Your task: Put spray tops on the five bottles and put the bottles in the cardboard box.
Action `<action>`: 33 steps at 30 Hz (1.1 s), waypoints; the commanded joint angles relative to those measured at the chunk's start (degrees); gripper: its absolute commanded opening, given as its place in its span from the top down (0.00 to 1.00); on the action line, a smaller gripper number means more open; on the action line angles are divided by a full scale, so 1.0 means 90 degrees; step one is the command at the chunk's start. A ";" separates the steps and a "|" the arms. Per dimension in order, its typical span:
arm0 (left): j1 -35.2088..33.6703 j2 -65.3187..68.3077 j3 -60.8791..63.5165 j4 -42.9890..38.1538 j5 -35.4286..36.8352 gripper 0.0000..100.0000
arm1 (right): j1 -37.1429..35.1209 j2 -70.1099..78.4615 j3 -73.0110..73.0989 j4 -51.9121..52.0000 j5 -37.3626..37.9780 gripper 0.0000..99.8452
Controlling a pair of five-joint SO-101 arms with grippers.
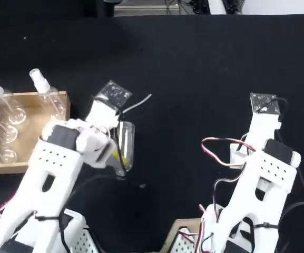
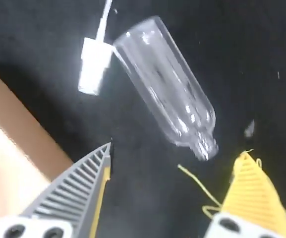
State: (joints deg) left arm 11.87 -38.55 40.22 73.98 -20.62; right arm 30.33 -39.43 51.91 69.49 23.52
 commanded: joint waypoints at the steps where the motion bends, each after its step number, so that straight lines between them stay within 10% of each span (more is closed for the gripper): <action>1: -0.0122 0.0752 -0.0786 0.0498 -0.0361 0.65 | 0.0029 -0.0230 -0.0034 -0.0244 0.0010 0.83; 20: -0.0757 0.2745 -0.2173 0.1153 -0.2256 0.72 | 0.0029 -0.0259 -0.0034 -0.0225 0.0029 0.83; 33: -0.0269 0.2745 -0.0581 -0.0850 -0.1739 0.72 | 0.0059 -0.0269 -0.0063 -0.0186 0.0039 0.83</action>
State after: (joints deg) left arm 5.98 -13.58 33.27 71.08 -39.60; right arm 30.24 -39.43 52.00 68.62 23.52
